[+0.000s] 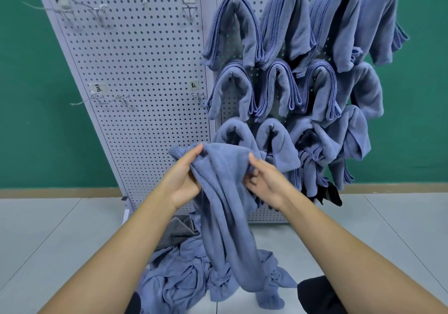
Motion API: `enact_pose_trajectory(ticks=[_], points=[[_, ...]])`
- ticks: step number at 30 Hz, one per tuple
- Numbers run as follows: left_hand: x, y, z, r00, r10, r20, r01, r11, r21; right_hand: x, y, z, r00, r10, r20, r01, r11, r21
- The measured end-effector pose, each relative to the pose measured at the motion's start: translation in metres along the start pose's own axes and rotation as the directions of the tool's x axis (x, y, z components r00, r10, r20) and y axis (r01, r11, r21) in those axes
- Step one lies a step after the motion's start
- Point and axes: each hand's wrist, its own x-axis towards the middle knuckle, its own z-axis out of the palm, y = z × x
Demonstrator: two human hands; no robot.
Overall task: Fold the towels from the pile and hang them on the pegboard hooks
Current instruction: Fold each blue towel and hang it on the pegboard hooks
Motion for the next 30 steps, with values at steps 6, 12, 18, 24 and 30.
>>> enact_pose_trajectory(ticks=[6, 12, 18, 24, 30], points=[[-0.006, 0.005, -0.01, 0.999, 0.009, -0.052, -0.007, 1.0, 0.028, -0.011, -0.019, -0.015, 0.989, 0.084, 0.121, -0.059, 0.979, -0.195], [-0.001, 0.012, -0.039, 0.954, 0.121, -0.275, -0.021, 0.94, 0.34, -0.013, -0.038, -0.039, 0.992, -0.101, -0.078, 0.081, 0.971, -0.226], [0.001, 0.01, -0.061, 0.898, 0.203, -0.39, 0.091, 0.781, 0.618, -0.015, -0.041, -0.054, 0.978, -0.147, -0.151, 0.106, 0.962, -0.25], [0.0, 0.015, -0.067, 0.887, 0.179, -0.425, 0.106, 0.817, 0.566, -0.017, -0.046, -0.067, 0.944, -0.191, -0.268, 0.109, 0.95, -0.292], [-0.002, 0.018, -0.063, 0.905, 0.147, -0.399, 0.073, 0.87, 0.487, -0.016, -0.046, -0.071, 0.945, -0.163, -0.282, 0.052, 0.93, -0.364]])
